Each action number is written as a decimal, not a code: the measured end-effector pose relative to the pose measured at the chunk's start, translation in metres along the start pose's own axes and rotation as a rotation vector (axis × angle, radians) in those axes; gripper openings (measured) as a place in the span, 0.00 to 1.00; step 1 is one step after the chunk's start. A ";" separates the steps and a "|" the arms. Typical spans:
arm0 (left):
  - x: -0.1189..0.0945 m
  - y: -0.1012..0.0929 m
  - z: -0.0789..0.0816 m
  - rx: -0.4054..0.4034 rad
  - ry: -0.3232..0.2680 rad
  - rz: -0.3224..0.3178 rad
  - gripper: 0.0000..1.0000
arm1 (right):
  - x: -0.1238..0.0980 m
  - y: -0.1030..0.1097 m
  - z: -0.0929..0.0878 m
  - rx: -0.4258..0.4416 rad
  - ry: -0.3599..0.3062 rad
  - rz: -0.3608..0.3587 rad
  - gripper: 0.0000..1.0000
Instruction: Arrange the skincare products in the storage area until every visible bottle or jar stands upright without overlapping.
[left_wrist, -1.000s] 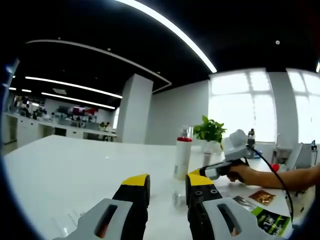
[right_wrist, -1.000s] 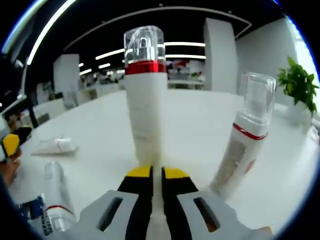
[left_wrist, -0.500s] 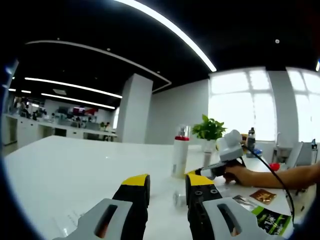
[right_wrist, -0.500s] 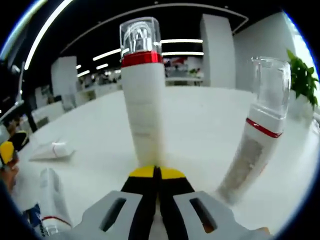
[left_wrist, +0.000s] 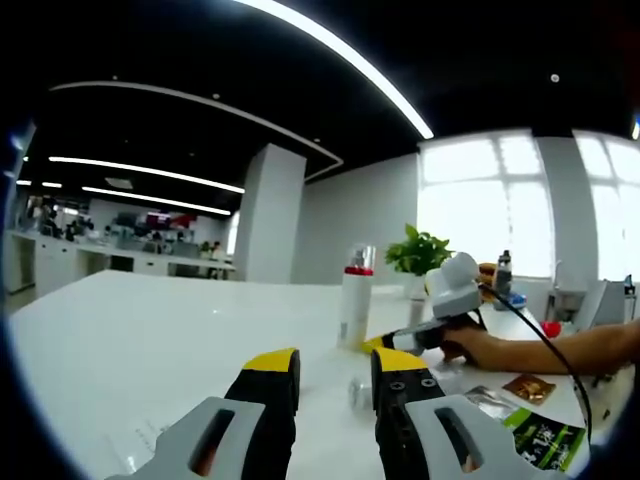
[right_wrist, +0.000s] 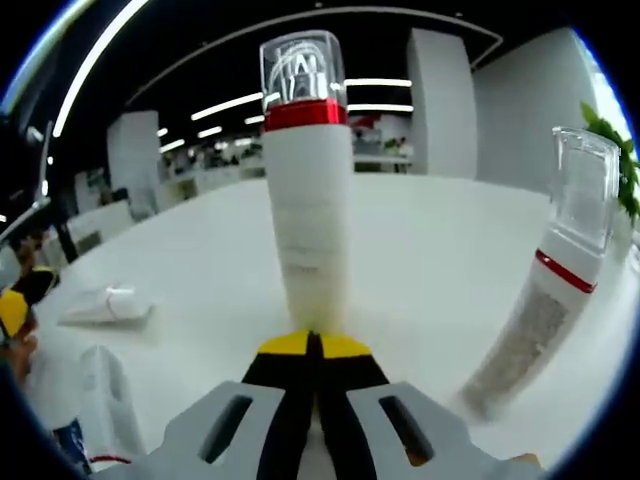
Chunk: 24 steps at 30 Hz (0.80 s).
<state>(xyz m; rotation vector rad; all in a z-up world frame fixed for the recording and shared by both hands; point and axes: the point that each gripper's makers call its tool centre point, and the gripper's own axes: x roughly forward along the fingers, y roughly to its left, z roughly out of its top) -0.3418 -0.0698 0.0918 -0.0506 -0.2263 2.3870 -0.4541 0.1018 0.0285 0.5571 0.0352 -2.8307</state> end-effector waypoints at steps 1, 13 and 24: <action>0.000 0.000 0.000 0.000 0.001 0.000 0.29 | 0.000 0.001 0.000 -0.001 0.000 0.001 0.00; -0.003 -0.008 -0.003 0.003 0.004 -0.004 0.29 | 0.001 -0.003 0.001 0.015 -0.001 -0.001 0.00; -0.009 -0.015 0.003 -0.022 -0.033 -0.010 0.29 | -0.082 0.044 0.092 -0.296 -0.493 0.096 0.00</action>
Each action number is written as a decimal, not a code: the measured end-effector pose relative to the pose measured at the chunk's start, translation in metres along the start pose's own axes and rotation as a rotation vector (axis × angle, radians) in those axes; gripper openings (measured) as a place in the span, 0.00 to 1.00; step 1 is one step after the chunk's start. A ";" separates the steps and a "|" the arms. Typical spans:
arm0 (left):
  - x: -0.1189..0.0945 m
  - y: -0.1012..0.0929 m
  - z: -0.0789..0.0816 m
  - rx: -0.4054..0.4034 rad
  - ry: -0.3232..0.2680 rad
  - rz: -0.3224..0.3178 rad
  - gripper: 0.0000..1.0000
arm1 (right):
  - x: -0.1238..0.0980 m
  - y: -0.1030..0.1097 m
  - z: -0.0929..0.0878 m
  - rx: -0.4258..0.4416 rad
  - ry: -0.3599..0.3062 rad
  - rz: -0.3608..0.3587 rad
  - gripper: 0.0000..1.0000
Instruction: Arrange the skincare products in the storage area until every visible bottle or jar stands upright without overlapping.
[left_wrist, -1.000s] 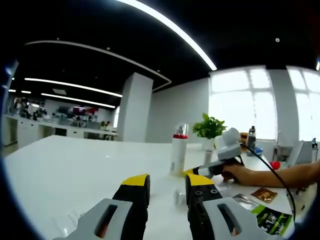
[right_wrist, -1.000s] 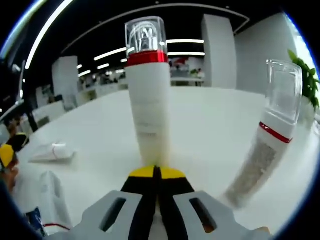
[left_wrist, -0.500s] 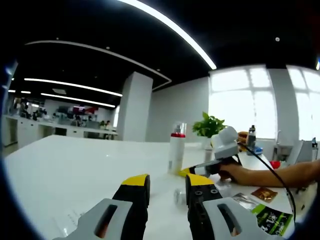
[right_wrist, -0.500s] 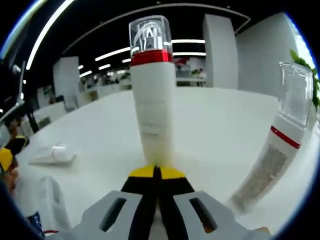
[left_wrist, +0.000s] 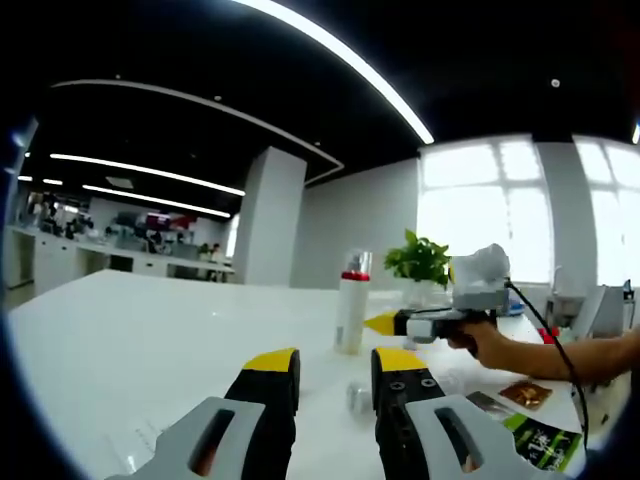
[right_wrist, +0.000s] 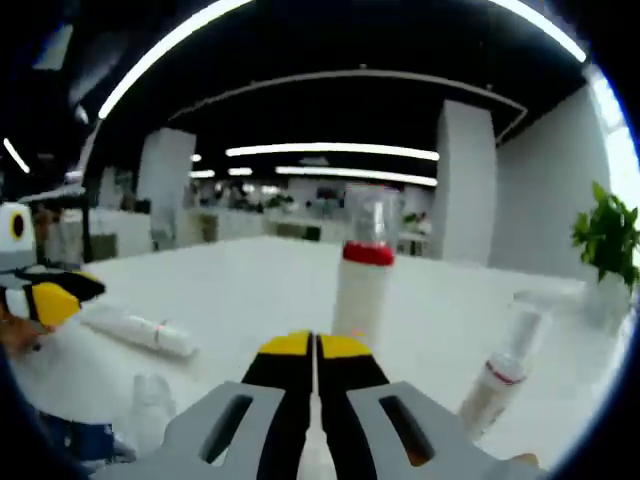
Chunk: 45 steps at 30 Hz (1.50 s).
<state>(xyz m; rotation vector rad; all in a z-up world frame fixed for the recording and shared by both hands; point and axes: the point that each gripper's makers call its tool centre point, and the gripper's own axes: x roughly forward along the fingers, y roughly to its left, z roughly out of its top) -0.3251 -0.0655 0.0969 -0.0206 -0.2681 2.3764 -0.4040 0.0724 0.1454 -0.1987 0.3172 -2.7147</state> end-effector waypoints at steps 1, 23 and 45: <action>-0.001 -0.001 0.001 -0.003 -0.004 -0.002 0.29 | -0.006 0.000 0.016 -0.014 -0.088 -0.005 0.00; 0.010 0.015 0.011 -0.010 -0.020 -0.011 0.29 | -0.053 -0.104 0.024 0.093 -0.235 -0.138 0.56; 0.002 0.010 0.015 -0.003 -0.034 -0.022 0.28 | -0.037 -0.090 -0.104 0.443 0.310 -0.126 0.31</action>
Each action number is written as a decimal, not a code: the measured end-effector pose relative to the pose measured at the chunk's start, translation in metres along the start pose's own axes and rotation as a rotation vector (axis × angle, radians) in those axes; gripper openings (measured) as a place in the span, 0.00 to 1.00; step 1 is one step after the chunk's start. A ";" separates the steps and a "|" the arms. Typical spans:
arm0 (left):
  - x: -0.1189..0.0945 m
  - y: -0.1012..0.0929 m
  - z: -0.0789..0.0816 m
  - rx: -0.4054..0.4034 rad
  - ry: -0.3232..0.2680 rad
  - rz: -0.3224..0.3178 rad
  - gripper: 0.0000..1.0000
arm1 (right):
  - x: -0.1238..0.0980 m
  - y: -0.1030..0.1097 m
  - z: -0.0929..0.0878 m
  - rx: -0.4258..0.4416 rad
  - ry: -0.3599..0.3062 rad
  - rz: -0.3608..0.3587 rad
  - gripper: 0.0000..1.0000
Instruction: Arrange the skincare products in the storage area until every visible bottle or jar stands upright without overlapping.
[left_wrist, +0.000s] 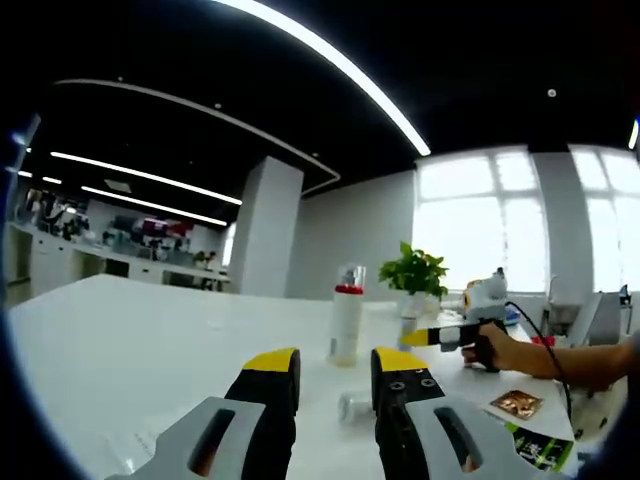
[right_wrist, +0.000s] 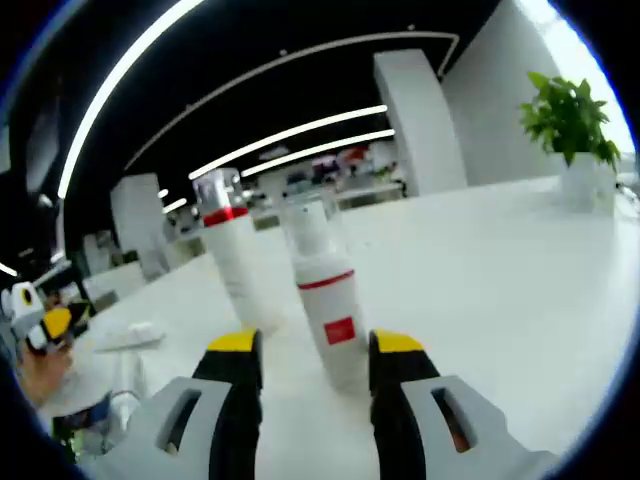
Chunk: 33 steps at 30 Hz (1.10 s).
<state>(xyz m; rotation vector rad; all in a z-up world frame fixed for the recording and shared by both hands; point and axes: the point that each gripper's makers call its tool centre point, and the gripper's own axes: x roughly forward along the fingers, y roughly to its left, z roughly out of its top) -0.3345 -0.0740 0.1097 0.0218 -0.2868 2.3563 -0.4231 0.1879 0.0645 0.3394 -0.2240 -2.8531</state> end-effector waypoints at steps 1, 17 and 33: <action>0.000 0.000 0.000 0.000 -0.001 0.000 0.28 | 0.000 0.001 -0.002 -0.012 0.012 0.001 0.26; -0.001 -0.001 0.000 -0.004 -0.002 0.002 0.28 | 0.010 0.030 -0.016 -0.141 0.073 0.078 0.18; 0.000 0.000 -0.001 0.000 0.005 0.003 0.28 | 0.013 0.069 -0.039 -0.185 0.154 0.182 0.21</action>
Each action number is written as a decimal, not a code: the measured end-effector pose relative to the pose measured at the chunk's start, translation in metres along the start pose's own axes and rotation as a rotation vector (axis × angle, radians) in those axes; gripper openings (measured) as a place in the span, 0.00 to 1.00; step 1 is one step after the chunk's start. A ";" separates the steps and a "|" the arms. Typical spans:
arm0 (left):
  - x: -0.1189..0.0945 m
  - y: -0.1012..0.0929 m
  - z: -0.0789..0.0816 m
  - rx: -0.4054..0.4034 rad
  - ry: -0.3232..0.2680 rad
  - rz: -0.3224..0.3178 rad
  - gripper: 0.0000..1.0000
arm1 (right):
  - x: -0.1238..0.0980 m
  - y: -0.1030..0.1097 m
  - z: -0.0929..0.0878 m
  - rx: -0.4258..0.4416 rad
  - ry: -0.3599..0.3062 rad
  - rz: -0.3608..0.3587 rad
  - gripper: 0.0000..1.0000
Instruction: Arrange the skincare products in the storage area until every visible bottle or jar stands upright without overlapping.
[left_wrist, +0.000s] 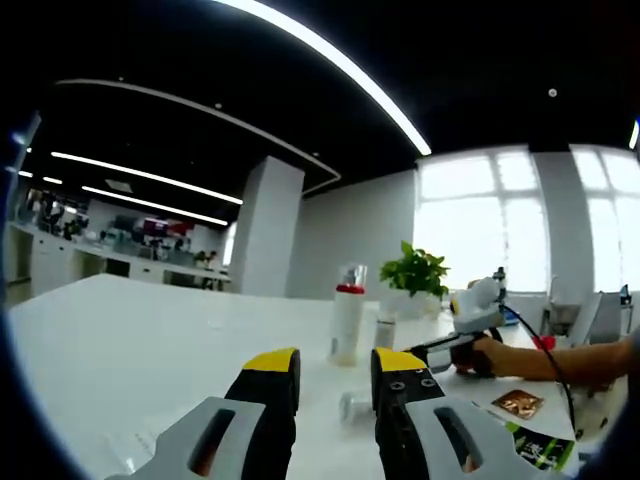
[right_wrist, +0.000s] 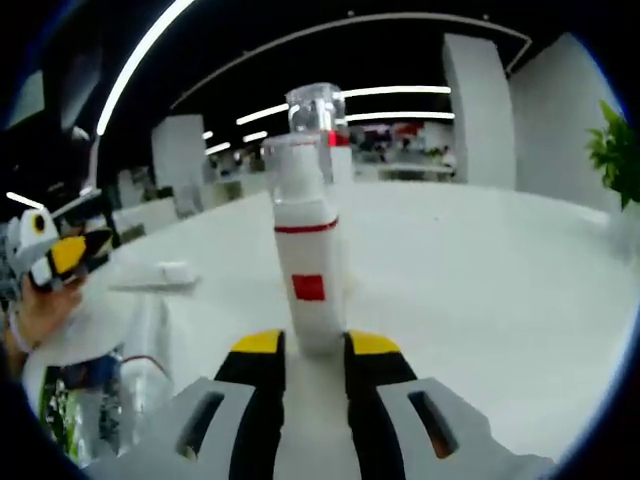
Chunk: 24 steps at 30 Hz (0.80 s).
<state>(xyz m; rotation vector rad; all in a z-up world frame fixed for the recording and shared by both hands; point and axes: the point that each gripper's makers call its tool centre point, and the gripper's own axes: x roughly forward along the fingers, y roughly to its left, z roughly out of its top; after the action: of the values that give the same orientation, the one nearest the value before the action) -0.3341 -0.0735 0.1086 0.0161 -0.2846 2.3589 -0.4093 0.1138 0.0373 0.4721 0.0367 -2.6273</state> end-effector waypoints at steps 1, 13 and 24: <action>0.000 0.000 0.000 0.000 0.001 0.000 0.28 | 0.000 0.001 0.000 -0.003 0.003 0.002 0.21; 0.001 -0.001 -0.002 0.006 0.008 -0.002 0.28 | 0.000 0.006 -0.004 -0.028 0.018 0.020 0.14; 0.002 -0.001 -0.004 0.006 0.017 -0.003 0.28 | 0.007 0.004 -0.003 -0.076 0.016 0.024 0.14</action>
<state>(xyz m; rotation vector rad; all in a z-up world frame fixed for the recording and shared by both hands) -0.3341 -0.0705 0.1055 -0.0009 -0.2694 2.3562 -0.4127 0.1078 0.0320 0.4640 0.1343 -2.5885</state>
